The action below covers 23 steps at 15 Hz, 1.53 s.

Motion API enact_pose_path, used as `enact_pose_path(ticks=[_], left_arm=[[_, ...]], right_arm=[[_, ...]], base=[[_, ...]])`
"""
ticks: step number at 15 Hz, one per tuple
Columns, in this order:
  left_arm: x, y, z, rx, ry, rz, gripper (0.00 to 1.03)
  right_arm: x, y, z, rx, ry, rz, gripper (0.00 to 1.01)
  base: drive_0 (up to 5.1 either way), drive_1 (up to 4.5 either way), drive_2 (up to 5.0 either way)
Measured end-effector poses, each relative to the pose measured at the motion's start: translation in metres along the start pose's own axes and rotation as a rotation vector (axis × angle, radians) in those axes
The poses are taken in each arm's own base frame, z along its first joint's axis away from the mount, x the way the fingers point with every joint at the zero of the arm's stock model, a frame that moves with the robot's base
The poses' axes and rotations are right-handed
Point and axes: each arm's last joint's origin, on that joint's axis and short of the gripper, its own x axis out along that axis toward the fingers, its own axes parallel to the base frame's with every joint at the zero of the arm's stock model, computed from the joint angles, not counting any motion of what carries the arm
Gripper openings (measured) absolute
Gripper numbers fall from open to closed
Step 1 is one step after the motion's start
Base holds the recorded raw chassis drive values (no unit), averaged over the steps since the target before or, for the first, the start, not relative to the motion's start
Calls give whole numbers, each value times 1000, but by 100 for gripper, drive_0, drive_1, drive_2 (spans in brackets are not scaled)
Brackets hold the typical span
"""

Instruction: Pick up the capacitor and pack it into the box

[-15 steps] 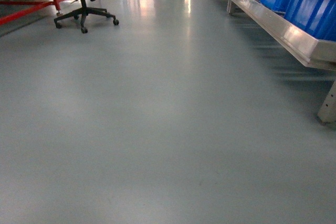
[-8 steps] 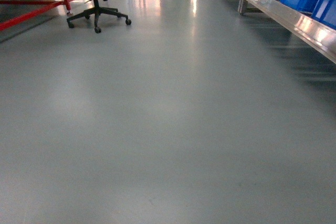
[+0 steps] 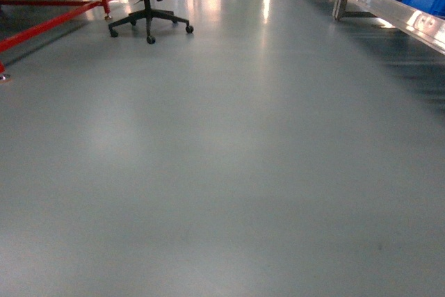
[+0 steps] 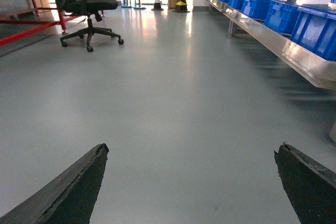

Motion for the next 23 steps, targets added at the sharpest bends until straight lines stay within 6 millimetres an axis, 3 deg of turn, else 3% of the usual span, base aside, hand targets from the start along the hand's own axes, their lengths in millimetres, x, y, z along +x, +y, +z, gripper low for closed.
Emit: enact_pose_path(ticks=[23], left_arm=[[0, 0, 0, 0, 0, 1, 43]], right_arm=[[0, 0, 0, 0, 0, 0, 98]], base=[[-495, 249, 249]])
